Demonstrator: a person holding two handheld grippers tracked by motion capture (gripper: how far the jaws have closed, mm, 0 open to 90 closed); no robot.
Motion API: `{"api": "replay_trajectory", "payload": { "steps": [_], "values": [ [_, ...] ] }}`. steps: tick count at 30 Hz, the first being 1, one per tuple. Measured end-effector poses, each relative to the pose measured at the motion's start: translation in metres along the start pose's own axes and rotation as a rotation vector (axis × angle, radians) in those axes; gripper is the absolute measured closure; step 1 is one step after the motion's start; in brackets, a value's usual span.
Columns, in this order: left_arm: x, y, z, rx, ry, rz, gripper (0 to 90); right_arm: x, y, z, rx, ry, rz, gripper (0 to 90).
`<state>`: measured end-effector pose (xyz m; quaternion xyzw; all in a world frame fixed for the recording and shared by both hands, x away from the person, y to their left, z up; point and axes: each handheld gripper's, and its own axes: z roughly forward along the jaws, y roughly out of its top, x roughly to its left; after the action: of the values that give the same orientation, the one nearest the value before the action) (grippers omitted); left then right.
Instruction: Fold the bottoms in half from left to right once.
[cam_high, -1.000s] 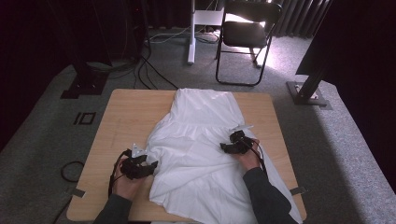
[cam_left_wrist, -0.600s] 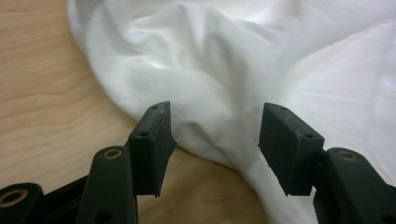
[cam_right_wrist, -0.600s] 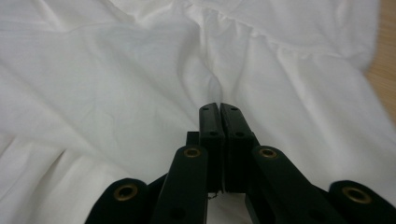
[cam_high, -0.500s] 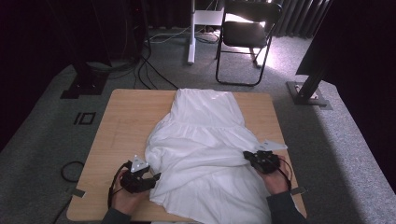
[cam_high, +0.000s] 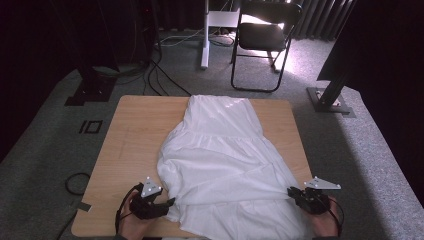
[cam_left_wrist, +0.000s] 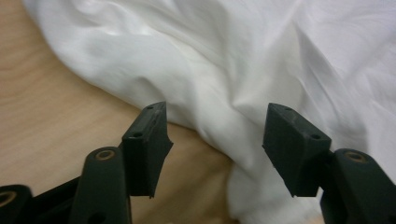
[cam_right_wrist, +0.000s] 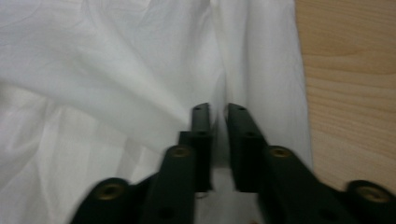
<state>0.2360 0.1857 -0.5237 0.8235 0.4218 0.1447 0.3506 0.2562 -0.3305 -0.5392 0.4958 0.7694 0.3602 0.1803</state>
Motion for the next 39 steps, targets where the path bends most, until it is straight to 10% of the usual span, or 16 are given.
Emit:
{"api": "replay_trajectory", "payload": {
  "steps": [8,17,19,21,24,26,32,39],
  "values": [
    [-0.015,-0.010,-0.003,-0.011,-0.054,0.019,29.9,0.013,0.035,0.013,-0.073,0.015,-0.040,54.0],
    [-0.030,-0.018,0.009,0.036,-0.060,0.050,24.4,0.012,0.057,0.064,-0.010,0.031,-0.012,45.7],
    [-0.030,-0.019,0.018,0.076,-0.051,0.057,24.8,0.011,0.057,0.071,0.017,0.044,-0.015,50.2],
    [-0.028,-0.019,0.019,0.066,-0.045,0.062,41.6,0.011,0.054,0.071,0.029,0.070,-0.025,72.8],
    [-0.021,-0.018,0.012,0.054,-0.052,0.036,79.1,0.010,0.049,0.056,0.005,0.066,-0.033,88.4],
    [-0.018,-0.018,0.004,0.036,-0.042,0.046,83.9,0.007,0.044,0.038,-0.030,0.063,-0.030,89.0],
    [-0.012,-0.020,-0.014,-0.016,-0.083,0.014,82.7,-0.005,0.014,-0.024,-0.105,0.053,-0.019,89.0],
    [-0.005,-0.021,-0.024,-0.061,-0.100,-0.030,66.6,-0.025,-0.046,-0.063,-0.107,0.165,0.034,88.8]
  ]
}}
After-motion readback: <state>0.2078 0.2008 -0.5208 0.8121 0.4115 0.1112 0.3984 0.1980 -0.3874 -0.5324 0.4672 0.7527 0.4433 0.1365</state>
